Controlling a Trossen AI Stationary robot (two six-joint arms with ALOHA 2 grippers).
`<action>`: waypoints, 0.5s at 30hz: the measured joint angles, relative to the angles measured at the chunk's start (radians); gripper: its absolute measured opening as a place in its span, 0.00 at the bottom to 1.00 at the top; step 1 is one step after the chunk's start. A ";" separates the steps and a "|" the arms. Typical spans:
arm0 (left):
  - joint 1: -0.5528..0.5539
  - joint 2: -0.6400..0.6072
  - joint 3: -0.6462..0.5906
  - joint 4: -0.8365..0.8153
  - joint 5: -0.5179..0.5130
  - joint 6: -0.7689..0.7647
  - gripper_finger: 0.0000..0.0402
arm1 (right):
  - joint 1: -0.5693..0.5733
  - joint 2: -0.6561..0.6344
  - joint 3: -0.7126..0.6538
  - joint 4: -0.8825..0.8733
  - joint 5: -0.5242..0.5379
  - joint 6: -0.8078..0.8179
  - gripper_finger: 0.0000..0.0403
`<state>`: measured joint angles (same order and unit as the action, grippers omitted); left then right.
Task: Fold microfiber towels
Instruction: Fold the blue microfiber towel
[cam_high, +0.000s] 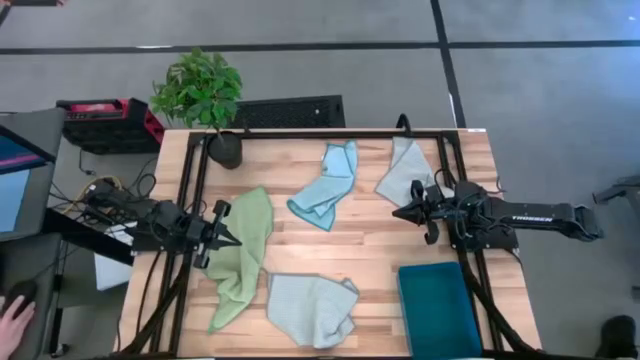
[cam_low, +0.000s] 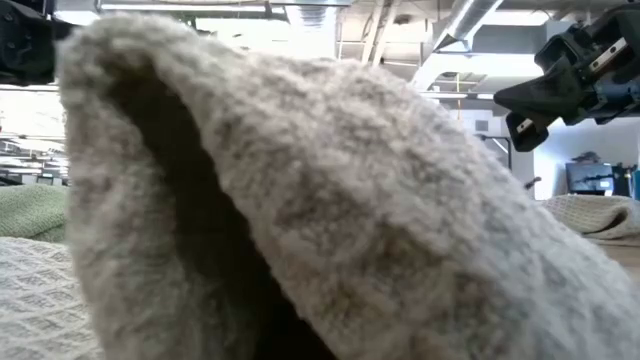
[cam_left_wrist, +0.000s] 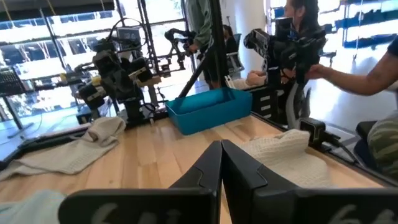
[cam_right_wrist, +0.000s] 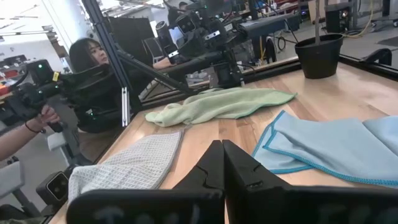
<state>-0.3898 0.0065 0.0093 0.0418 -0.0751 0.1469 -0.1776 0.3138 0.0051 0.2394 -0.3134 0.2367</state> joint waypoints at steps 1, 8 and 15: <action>0.002 0.000 0.003 0.006 -0.024 -0.001 0.00 | 0.000 0.000 0.000 0.000 0.000 0.000 0.03; 0.004 0.042 0.093 -0.018 -0.182 -0.008 0.00 | 0.000 0.000 0.000 0.000 0.000 0.000 0.03; 0.004 0.275 0.262 -0.106 -0.274 -0.029 0.00 | 0.000 0.000 0.000 0.000 0.000 -0.033 0.03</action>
<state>-0.3862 0.2810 0.2715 -0.0645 -0.3493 0.1177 -0.1780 0.3141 0.0051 0.2394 -0.3134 0.2039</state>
